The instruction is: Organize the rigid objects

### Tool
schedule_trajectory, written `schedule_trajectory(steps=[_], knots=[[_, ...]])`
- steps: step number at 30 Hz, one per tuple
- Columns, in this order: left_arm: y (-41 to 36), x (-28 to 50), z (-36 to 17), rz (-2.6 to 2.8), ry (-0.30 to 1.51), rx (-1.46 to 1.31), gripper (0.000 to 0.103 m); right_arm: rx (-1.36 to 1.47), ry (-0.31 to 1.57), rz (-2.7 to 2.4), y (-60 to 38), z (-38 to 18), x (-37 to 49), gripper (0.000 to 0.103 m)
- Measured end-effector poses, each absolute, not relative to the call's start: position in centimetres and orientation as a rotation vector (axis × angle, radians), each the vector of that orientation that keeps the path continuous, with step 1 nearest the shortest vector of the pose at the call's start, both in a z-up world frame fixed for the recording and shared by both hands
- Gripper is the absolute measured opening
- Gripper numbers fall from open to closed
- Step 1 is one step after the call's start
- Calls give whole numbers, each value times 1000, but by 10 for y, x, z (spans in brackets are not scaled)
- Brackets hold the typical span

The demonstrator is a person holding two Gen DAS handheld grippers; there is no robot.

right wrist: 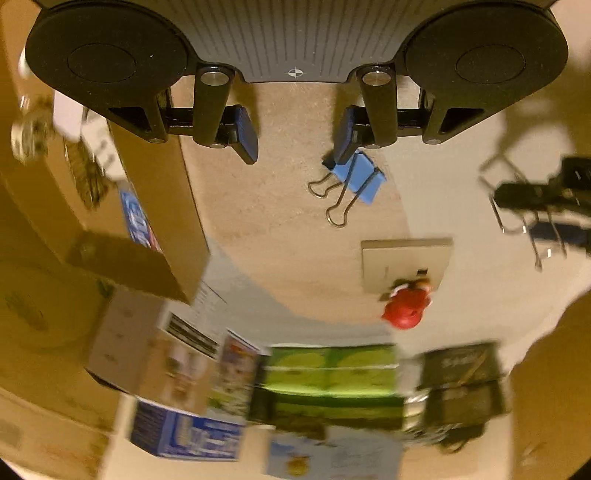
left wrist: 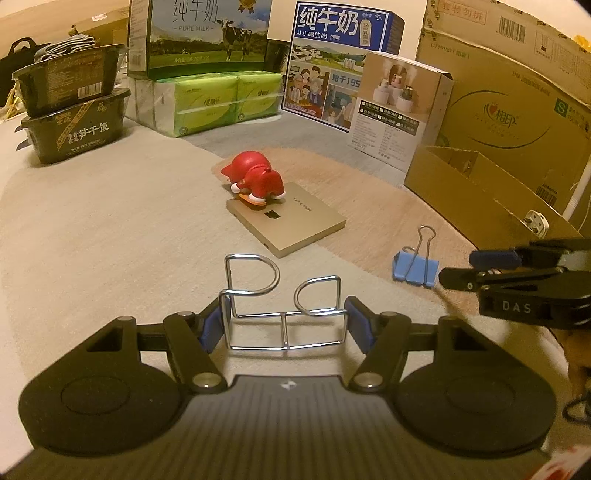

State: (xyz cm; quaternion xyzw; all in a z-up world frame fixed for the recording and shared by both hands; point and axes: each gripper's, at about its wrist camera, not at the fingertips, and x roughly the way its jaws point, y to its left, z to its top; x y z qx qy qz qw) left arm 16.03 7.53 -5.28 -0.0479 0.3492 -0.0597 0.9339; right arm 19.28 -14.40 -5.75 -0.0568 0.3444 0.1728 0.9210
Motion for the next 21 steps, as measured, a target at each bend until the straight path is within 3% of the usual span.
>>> schedule_trajectory(steps=[4,14,17,19,21], knots=[[77,160,-52,-113,712,-103,65,46,726,335,-136,-57,189,64],[94,169,-55,-91,708,-117,65,118,726,218,-92,-63,210,64],[95,170,-56,-91,707,-123,65,48,702,197,-85,-69,214,54],[94,170,-56,-94,707,-124,65,23,691,208,-87,-70,213,41],[92,169,-56,-99,709,-122,65,5,685,218,-92,-70,210,41]])
